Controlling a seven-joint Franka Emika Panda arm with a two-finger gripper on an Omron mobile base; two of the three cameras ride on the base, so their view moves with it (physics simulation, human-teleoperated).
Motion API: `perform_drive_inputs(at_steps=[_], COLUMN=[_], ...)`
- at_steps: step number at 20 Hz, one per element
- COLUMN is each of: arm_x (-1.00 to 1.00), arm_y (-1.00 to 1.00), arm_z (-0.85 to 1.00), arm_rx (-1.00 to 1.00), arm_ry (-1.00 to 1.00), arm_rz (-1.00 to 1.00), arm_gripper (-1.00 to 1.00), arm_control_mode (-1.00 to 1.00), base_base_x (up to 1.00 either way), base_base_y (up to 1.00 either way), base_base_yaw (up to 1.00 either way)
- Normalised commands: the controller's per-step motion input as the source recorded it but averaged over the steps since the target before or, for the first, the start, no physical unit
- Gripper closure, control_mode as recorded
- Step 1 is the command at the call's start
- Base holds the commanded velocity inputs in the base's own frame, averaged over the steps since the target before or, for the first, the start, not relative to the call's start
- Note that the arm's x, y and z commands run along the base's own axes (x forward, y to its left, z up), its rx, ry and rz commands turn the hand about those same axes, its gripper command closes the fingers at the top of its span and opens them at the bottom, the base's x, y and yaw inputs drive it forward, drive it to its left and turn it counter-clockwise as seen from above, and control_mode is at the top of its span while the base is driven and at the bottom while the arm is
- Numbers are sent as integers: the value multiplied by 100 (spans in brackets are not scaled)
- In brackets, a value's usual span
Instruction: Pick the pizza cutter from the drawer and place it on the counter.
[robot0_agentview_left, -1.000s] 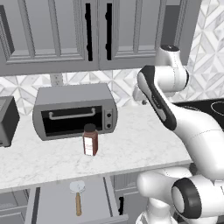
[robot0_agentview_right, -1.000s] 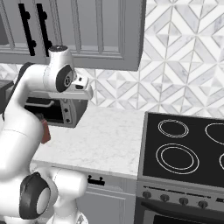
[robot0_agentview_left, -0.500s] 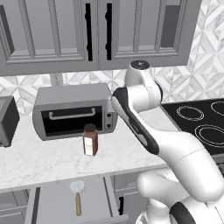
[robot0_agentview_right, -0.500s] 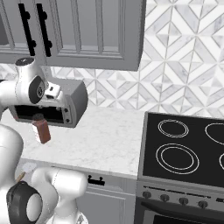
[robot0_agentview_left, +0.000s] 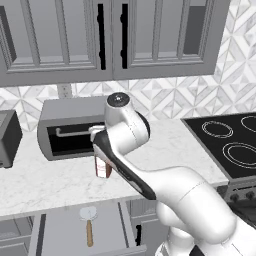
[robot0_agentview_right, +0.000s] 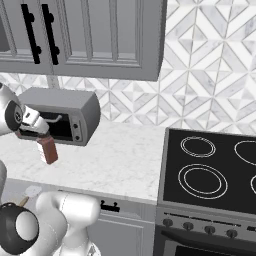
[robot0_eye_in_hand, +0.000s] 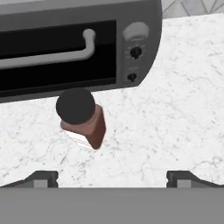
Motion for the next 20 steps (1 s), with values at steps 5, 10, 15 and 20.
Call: perform_drive_inputs(at_steps=[5, 10, 15, 20], arm_x=[1, -6, -47, -53], arm_y=[66, 34, 3, 0], arm_z=[-27, -24, -51, -55], arm_rx=[0, 2, 2, 3], arm_ry=[0, 6, 11, 7], arm_rz=[-3, 0, 3, 0], arm_gripper=[-100, -100, -100, -100], arm_control_mode=[-100, -100, -100, -100], base_base_x=[0, 0, 0, 0], base_base_y=[0, 0, 0, 0], base_base_yaw=[0, 0, 0, 0])
